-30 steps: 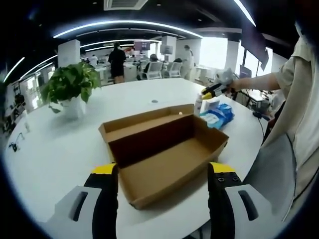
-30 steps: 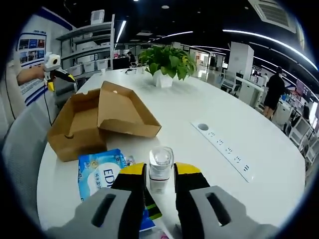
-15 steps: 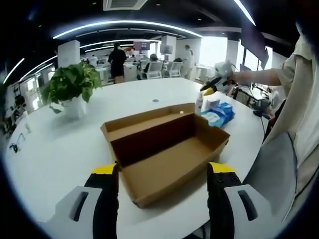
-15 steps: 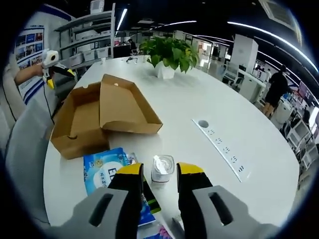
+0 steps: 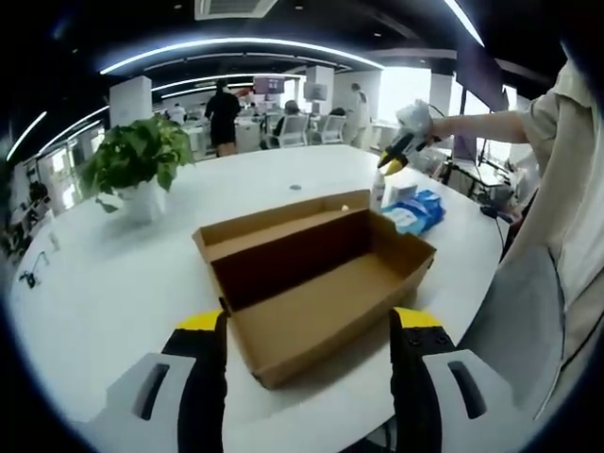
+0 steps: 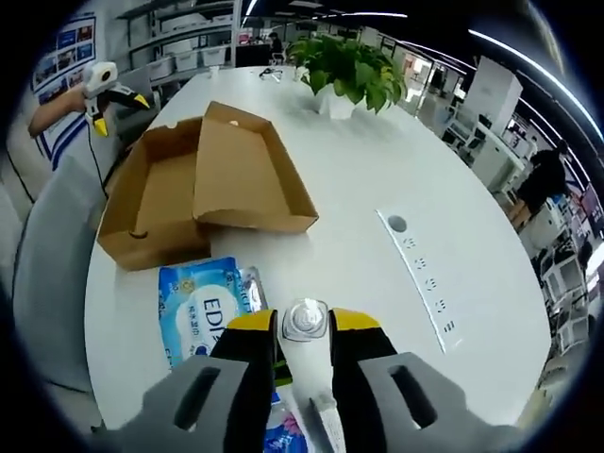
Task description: Operate the shoe box by opening the lid, removing the specified soft item, and placing it in the target area until the item is outside and the box remains undamaged.
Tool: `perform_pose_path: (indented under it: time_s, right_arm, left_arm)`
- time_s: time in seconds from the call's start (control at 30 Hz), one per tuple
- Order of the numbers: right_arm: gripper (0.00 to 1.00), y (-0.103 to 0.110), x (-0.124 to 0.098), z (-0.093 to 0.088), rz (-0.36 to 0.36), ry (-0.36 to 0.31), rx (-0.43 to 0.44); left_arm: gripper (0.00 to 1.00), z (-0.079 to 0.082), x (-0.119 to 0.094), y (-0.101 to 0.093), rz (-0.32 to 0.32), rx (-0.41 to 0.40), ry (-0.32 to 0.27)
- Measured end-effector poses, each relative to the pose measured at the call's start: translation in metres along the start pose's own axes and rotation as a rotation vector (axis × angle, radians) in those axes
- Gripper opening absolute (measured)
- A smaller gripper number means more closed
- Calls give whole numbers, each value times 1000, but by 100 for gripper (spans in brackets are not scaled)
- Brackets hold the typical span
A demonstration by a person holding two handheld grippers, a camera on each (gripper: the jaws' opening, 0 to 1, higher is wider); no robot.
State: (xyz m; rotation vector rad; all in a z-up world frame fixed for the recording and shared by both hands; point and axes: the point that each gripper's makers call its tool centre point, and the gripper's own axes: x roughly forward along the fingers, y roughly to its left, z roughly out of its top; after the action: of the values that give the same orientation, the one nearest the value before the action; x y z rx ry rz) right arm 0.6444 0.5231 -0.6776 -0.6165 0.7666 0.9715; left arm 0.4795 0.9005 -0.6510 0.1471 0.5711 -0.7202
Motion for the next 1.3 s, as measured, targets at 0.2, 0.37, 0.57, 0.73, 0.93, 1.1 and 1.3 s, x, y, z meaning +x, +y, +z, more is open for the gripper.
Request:
perform_pose_path:
  time_s: [0.2, 0.37, 0.57, 0.73, 0.93, 1.1, 1.3]
  right_arm:
    - [16, 1, 1, -2, 23, 49, -93]
    - [15, 3, 0, -4, 67, 80, -223]
    - [16, 3, -1, -9, 82, 129, -326]
    - [16, 7, -1, -9, 99, 129, -368]
    - [16, 7, -1, -9, 95, 139, -391]
    - [16, 9, 2, -5, 97, 140, -399]
    - [16, 8, 2, -5, 100, 153, -418]
  left_arm:
    - [70, -2, -1, -1, 1, -5, -3]
    - [70, -4, -2, -1, 3, -7, -2]
    - [70, -4, -3, -1, 8, -11, -2]
    - [69, -3, -2, 1, 13, -13, -7]
    - [68, -2, -2, 3, 15, -18, -8]
    - [67, -3, -2, 3, 17, -21, -10]
    - [67, -3, -4, 4, 23, -25, -13]
